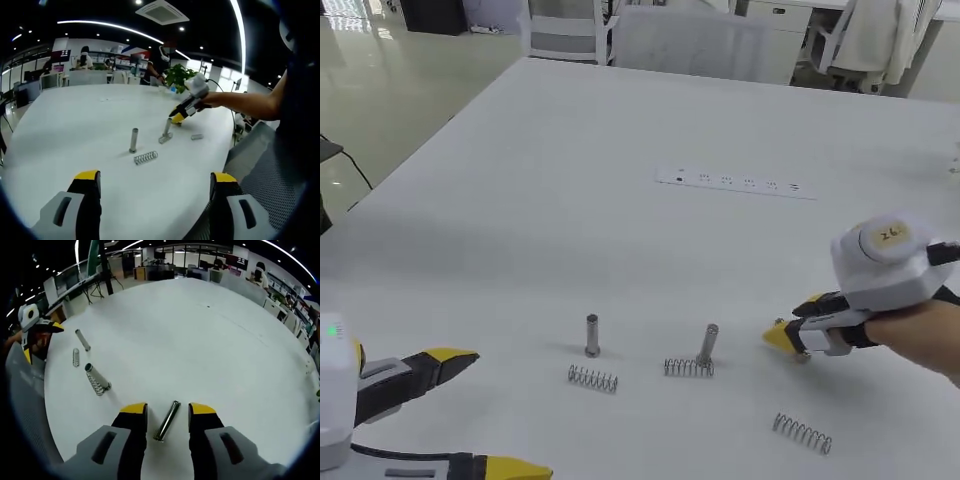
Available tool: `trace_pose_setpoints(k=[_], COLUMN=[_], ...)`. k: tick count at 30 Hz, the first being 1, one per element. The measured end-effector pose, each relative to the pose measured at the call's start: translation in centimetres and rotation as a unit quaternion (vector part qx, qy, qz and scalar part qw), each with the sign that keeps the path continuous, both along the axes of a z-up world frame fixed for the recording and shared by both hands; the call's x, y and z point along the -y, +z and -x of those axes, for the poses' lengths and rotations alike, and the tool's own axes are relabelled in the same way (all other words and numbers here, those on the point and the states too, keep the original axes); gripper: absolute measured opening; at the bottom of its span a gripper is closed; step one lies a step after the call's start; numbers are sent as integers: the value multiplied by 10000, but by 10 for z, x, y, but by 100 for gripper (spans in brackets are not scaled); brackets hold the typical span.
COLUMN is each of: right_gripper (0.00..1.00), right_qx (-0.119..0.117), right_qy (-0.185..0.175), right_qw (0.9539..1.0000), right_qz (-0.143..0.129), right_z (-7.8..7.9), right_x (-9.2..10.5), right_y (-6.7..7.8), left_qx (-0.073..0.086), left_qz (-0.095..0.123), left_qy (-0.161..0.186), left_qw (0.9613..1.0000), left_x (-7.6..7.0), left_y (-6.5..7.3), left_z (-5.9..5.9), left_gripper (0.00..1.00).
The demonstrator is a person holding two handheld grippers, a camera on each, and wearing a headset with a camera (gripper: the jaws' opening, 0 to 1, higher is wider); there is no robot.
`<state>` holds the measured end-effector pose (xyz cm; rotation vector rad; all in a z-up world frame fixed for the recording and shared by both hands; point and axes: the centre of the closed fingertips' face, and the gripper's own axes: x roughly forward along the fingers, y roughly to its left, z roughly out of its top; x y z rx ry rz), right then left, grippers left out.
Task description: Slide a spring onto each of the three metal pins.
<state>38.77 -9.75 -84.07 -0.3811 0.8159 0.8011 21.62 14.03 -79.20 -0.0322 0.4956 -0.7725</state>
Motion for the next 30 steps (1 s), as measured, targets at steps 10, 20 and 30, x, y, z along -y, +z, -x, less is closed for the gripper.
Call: trace_pose_setpoints(k=[10, 20, 30], right_gripper=[24, 20, 15], right_qx=[-161, -270, -377], right_qy=[-224, -379, -498], right_qw=[9996, 9989, 9980], right_qz=[-10, 40, 82], right_z=[-4, -8, -8], right_x=[1, 3, 2], right_y=[-6, -8, -11], left_qx=[-23, -33, -50], left_qz=[6, 27, 45], left_qy=[3, -24, -13], left_qw=[10000, 10000, 10000], left_x=[-1, -1, -2], left_y=[-1, -1, -2], left_z=[1, 1, 1], left_gripper=[86, 86, 85])
